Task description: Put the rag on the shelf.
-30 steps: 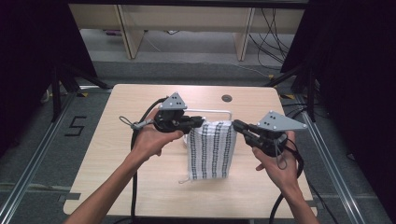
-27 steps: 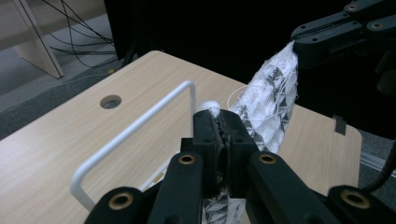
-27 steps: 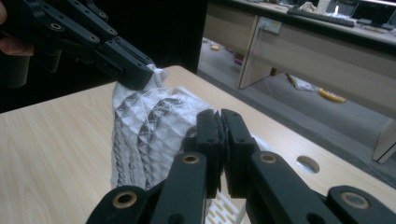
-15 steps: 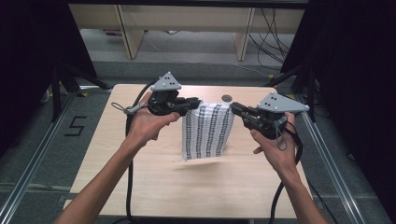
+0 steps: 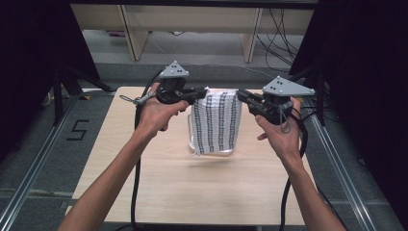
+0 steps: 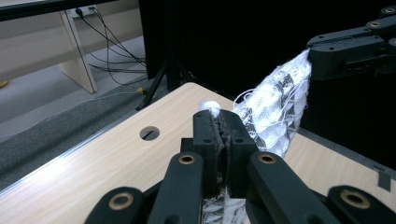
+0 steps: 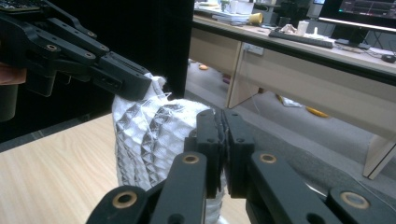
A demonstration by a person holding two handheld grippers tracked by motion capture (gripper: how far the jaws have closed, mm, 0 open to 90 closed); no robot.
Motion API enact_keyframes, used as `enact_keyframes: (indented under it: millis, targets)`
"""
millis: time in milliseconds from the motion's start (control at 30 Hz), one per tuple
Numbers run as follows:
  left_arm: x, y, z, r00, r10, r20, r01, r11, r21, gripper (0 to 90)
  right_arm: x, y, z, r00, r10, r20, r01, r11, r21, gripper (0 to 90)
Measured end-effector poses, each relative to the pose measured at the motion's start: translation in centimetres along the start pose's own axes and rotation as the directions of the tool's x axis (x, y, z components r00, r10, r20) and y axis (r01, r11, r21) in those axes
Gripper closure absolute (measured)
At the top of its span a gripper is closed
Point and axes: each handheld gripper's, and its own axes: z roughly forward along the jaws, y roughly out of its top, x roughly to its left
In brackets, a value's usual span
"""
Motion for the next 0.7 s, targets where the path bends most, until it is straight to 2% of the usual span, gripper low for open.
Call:
enact_keyframes:
  millis: [133,367,400,567,700]
  targets:
    - [1.0,0.9,0.1,0.9995,-0.025,-0.019,0.024,0.9994,-0.024,85.8,-0.6,1.2,0.8,0.9999,-0.003,0.011,0.003,1.000,-0.004,87.5]
    - [2.0,1.9,0.6,0.9978,-0.045,-0.048,0.043,0.9980,-0.046,85.8,-1.4,2.5,2.0,0.9994,-0.009,0.034,0.009,1.000,0.006,87.5]
    - [2.2,2.0,0.8,0.9972,-0.052,-0.053,0.050,0.9975,-0.051,85.8,-1.6,2.6,2.3,0.9996,0.000,0.027,0.000,1.000,0.014,87.5]
    - [3.2,2.4,2.0,0.9945,-0.074,-0.074,0.071,0.9962,-0.051,85.8,-2.7,3.0,3.7,0.9988,0.003,0.049,-0.005,1.000,0.024,87.5]
    - [4.2,2.4,3.2,0.9913,-0.096,-0.090,0.092,0.9946,-0.048,85.8,-3.7,3.0,5.1,0.9974,0.027,0.067,-0.030,0.999,0.042,87.5]
